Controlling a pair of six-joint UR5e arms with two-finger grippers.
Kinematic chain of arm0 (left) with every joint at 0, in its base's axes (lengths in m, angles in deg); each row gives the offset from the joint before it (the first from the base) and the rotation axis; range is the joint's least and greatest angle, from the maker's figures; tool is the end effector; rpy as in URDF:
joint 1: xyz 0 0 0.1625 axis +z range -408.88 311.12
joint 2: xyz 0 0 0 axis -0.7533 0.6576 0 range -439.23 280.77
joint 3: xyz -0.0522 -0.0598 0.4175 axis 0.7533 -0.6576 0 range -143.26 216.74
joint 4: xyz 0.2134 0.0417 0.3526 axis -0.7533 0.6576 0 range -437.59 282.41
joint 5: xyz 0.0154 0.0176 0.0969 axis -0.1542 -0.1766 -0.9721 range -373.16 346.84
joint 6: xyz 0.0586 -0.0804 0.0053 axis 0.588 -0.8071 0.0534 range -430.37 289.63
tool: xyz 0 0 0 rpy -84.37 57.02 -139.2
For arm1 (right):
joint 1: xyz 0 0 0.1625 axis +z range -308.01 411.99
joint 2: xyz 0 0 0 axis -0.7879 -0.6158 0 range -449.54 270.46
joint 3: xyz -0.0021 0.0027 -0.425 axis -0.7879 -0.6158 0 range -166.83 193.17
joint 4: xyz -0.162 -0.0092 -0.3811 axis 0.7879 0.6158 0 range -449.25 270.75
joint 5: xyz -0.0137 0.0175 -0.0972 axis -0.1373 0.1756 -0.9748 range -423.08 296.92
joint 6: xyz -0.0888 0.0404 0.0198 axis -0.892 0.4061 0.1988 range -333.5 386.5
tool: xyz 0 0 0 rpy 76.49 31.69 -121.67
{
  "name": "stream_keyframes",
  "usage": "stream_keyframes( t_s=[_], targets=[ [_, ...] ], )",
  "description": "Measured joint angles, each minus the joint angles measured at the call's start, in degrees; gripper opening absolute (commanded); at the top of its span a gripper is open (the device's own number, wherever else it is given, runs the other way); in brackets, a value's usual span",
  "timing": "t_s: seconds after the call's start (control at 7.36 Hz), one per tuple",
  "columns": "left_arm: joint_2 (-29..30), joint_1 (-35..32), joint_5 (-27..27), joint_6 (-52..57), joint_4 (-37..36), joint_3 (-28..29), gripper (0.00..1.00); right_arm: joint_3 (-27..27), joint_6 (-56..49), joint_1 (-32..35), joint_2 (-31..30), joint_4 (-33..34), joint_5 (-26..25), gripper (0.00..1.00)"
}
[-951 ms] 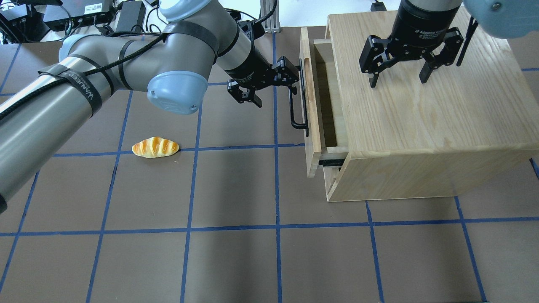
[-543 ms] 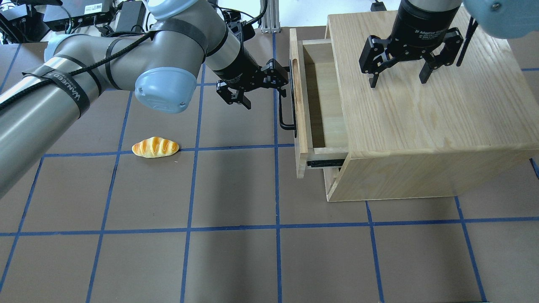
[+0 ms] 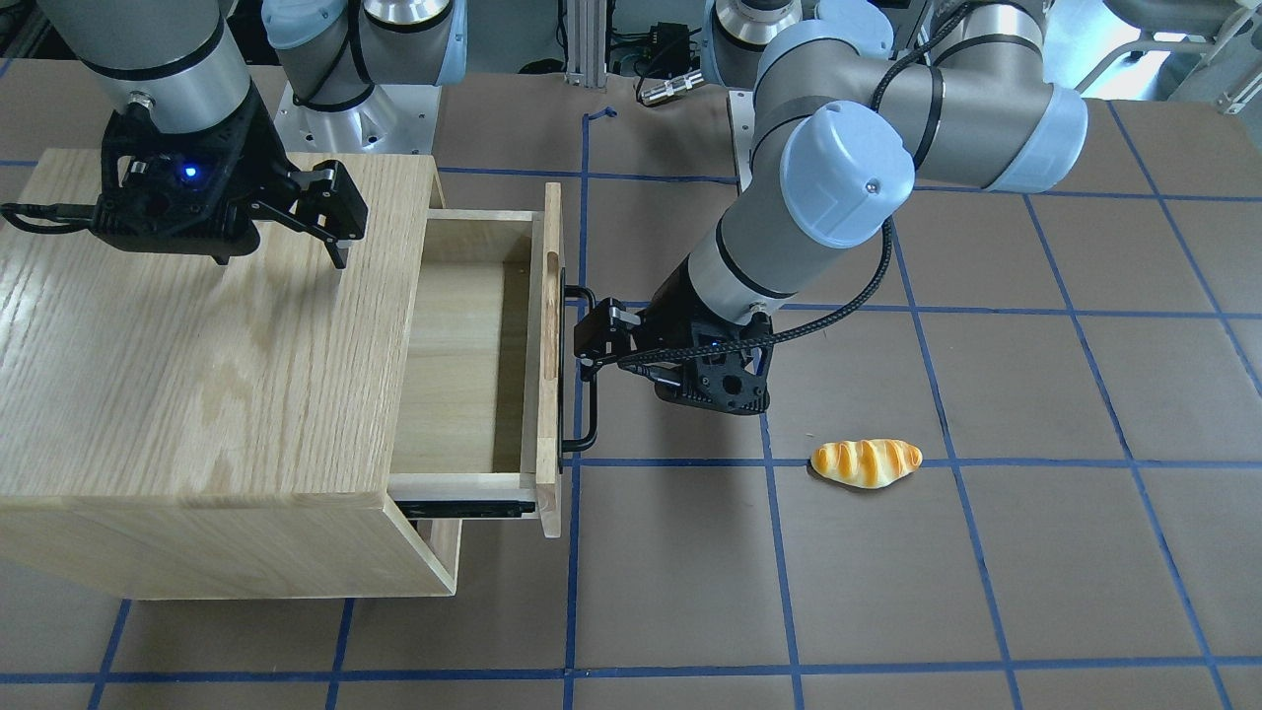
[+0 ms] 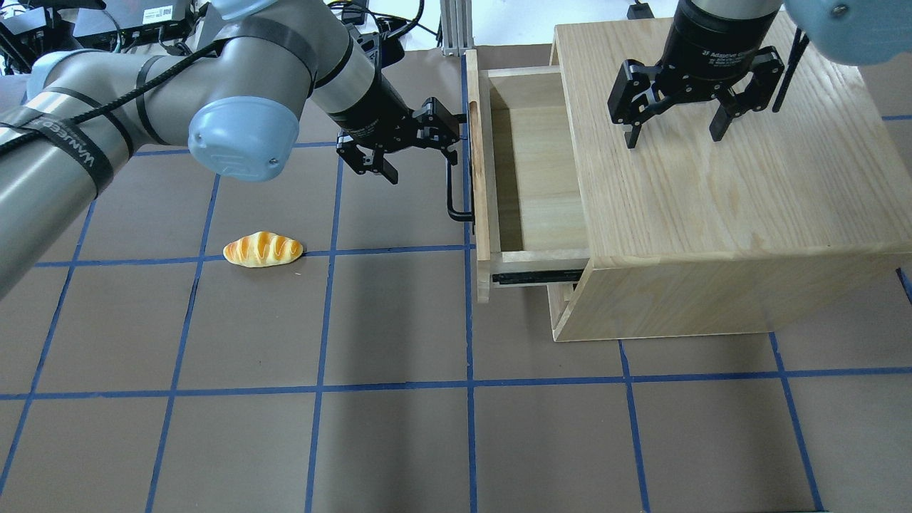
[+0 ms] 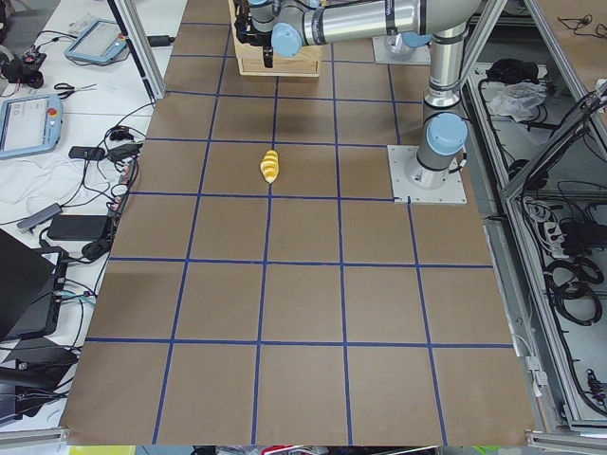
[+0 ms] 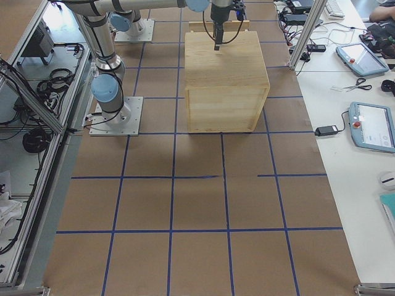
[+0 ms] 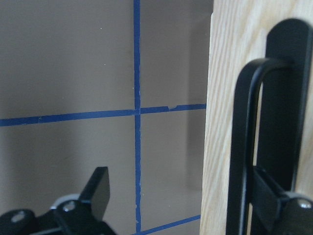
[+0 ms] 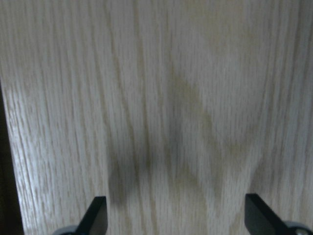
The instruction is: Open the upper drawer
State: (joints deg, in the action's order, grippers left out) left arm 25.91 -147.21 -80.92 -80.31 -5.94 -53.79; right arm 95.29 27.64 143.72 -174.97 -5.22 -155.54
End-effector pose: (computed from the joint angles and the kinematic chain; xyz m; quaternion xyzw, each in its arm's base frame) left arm -0.2551 -0.5615 0.3793 0.0093 -0.9809 -0.0079 0.1940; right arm 0.1447 -0.5162 0.5049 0.0057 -0.9995 -0.0227 0.0220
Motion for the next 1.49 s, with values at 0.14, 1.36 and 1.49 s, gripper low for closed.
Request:
stream_keyframes(
  t_s=[0.14,1.36,1.49],
  targets=[
    [-0.44,0.69,0.0,0.94,0.99,-0.02,1.0,-0.01,-0.02,-0.01,0.0,0.0,0.0,1.0],
    [-2.18,3.3,-2.78,6.24,3.82,-0.53,1.0,-0.03,-0.03,0.03,0.0,0.0,0.0,1.0],
    [-3.29,5.72,-3.95,9.55,6.38,-0.02,1.0,-0.01,-0.02,0.03,0.0,0.0,0.0,1.0]
  ],
)
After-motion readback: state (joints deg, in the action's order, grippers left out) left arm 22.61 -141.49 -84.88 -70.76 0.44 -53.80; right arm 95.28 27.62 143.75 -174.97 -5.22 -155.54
